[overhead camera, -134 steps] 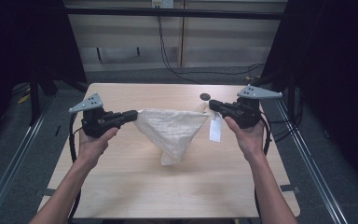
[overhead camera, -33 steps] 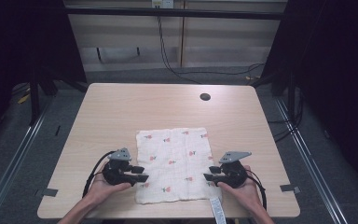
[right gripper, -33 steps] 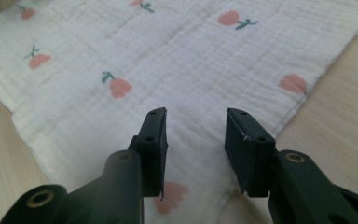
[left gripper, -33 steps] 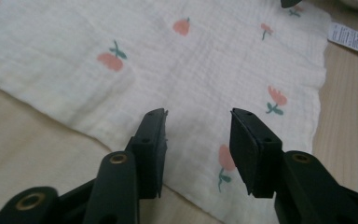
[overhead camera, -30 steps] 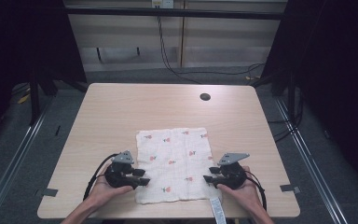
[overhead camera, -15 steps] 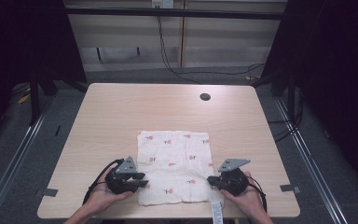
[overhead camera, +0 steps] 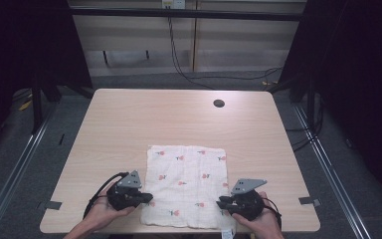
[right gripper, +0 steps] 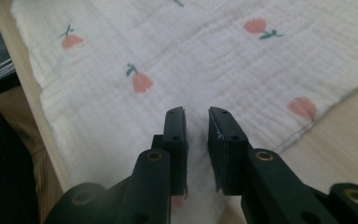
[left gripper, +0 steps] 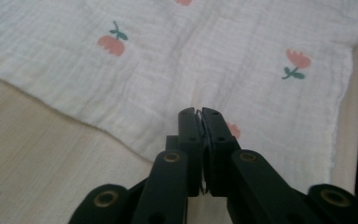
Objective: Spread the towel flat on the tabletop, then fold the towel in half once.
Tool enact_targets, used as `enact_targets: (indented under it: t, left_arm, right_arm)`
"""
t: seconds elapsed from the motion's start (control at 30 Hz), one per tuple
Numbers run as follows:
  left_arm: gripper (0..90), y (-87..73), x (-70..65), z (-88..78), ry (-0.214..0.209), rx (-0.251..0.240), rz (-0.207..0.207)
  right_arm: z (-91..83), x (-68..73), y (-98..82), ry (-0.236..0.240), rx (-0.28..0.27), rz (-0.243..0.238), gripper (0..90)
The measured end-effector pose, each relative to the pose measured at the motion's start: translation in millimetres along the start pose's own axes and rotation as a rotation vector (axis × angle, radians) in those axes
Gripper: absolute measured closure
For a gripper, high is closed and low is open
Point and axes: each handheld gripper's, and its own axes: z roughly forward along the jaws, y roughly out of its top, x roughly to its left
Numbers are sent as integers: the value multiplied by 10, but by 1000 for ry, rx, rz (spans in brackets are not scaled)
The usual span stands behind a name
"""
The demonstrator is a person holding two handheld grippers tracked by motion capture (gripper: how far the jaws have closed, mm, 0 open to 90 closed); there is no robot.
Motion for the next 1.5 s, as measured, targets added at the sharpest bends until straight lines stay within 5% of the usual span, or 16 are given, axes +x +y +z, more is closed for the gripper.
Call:
enact_targets:
  t: [0.13, 0.33, 0.47, 0.57, 0.77, 0.97, 1.07, 1.27, 1.5]
  left_arm:
    - [709, 27, 17, -56, -23, -51, -33]
    - [538, 50, 203, -137, -9, -130, -150]
    - [488, 62, 355, -197, 9, -166, -221]
    - [486, 88, 424, -224, 39, -189, -243]
    - [485, 229, 433, -331, 64, -225, -243]
    - [460, 311, 707, -320, 104, -279, -276]
    - [469, 328, 841, -263, 85, -265, -302]
    - [519, 530, 894, -222, 103, -228, -249]
    - [534, 536, 1140, -166, 91, -297, -307]
  right_arm:
    - [-7, -79, 48, -19, -25, 28, 748]
    - [-9, -295, 159, -58, -52, 79, 648]
    - [-17, -456, 233, -94, -82, 112, 554]
    - [12, -535, 267, -70, -74, 119, 513]
    - [32, -597, 294, -35, -77, 127, 476]
    - [29, -779, 481, -59, -161, 176, 445]
    - [119, -839, 560, -66, -154, 177, 455]
    - [234, -992, 731, -64, -135, 171, 432]
    - [231, -1156, 927, -108, -118, 139, 459]
